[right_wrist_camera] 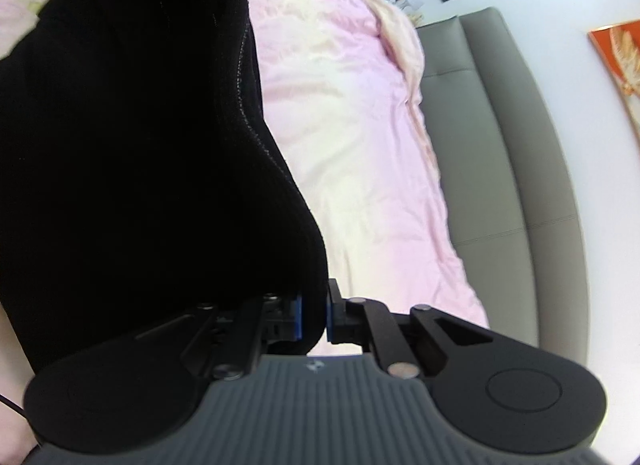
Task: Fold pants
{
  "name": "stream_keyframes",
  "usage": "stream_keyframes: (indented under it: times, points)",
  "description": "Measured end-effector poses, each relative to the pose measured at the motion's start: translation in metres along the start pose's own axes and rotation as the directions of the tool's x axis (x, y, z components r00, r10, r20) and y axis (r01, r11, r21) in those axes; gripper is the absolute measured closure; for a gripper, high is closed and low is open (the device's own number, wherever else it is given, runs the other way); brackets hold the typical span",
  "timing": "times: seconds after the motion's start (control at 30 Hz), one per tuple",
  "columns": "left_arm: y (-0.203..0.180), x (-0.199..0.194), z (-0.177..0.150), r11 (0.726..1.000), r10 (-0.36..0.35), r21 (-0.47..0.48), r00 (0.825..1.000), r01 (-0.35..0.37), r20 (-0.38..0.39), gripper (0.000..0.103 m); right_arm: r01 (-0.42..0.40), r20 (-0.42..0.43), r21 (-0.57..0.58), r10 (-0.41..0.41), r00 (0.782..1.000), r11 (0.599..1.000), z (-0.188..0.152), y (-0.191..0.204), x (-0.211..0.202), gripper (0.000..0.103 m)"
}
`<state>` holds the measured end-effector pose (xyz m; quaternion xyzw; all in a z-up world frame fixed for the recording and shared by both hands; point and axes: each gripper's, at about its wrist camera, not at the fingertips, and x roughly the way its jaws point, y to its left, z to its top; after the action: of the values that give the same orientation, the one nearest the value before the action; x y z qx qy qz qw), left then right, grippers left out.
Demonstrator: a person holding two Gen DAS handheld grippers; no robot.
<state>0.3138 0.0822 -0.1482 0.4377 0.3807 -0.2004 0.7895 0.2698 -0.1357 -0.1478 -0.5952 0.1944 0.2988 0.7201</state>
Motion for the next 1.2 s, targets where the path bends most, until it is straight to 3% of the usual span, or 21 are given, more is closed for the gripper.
stream_keyframes:
  times: [0.1,0.2,0.3,0.37,0.43,0.5,0.57,0.6,0.77,0.87,0.97,1.03,1.2]
  points:
    - [0.007,0.033,0.003,1.000,-0.024,-0.020,0.999,0.024,-0.038,0.091,-0.055,-0.030,0.008,0.055,0.998,0.998,-0.008,0.006,0.037,0.099]
    - [0.006,0.070,0.001,1.000,-0.002,-0.018,0.994,0.001,-0.107,0.077,-0.107,-0.061,0.022,0.108,0.992,0.994,-0.015,0.018,0.067,0.097]
    - [0.002,0.090,-0.003,0.997,0.068,-0.015,0.988,-0.071,-0.142,0.054,-0.151,-0.093,0.028,0.153,0.984,0.988,-0.020,0.035,0.091,0.086]
    - [0.002,0.091,-0.007,0.992,0.100,-0.062,0.986,-0.109,-0.132,0.042,-0.147,-0.103,0.038,0.151,0.983,0.988,-0.024,0.046,0.096,0.081]
    - [0.010,0.086,-0.011,0.976,0.092,-0.182,0.987,-0.115,-0.132,0.014,-0.139,-0.099,0.076,0.146,0.984,0.987,-0.026,0.046,0.095,0.081]
    - [0.024,0.074,-0.024,0.935,0.017,-0.355,0.999,-0.031,-0.044,0.014,-0.136,-0.101,0.120,0.148,0.984,0.983,-0.028,0.044,0.088,0.081]
    - [0.038,0.069,-0.037,0.860,-0.070,-0.509,0.996,0.036,-0.047,0.016,-0.128,-0.104,0.152,0.145,0.984,0.980,-0.030,0.041,0.081,0.080]
    - [0.042,0.066,-0.042,0.834,-0.089,-0.550,0.995,0.044,-0.055,0.021,-0.122,-0.105,0.167,0.141,0.984,0.978,-0.032,0.040,0.076,0.080]
    - [0.053,0.051,-0.072,0.752,-0.112,-0.659,0.991,0.037,-0.072,0.012,-0.096,-0.102,0.265,0.127,0.987,0.959,-0.046,0.035,0.035,0.080]
    - [0.051,0.027,-0.093,0.735,-0.052,-0.677,0.995,-0.019,-0.085,0.012,-0.084,-0.101,0.338,0.125,0.987,0.937,-0.059,0.032,0.000,0.078]
    - [0.062,0.013,-0.116,0.720,-0.053,-0.693,0.995,-0.023,-0.089,0.012,-0.084,-0.120,0.418,0.147,0.982,0.905,-0.081,0.033,-0.036,0.073]
    - [0.062,0.005,-0.129,0.725,-0.045,-0.687,0.993,-0.045,-0.112,0.012,-0.076,-0.149,0.465,0.163,0.975,0.882,-0.103,0.038,-0.058,0.071]
    - [0.063,0.001,-0.167,0.720,-0.002,-0.677,0.977,-0.148,-0.215,0.012,-0.067,-0.208,0.638,0.255,0.944,0.767,-0.171,0.057,-0.103,0.069]
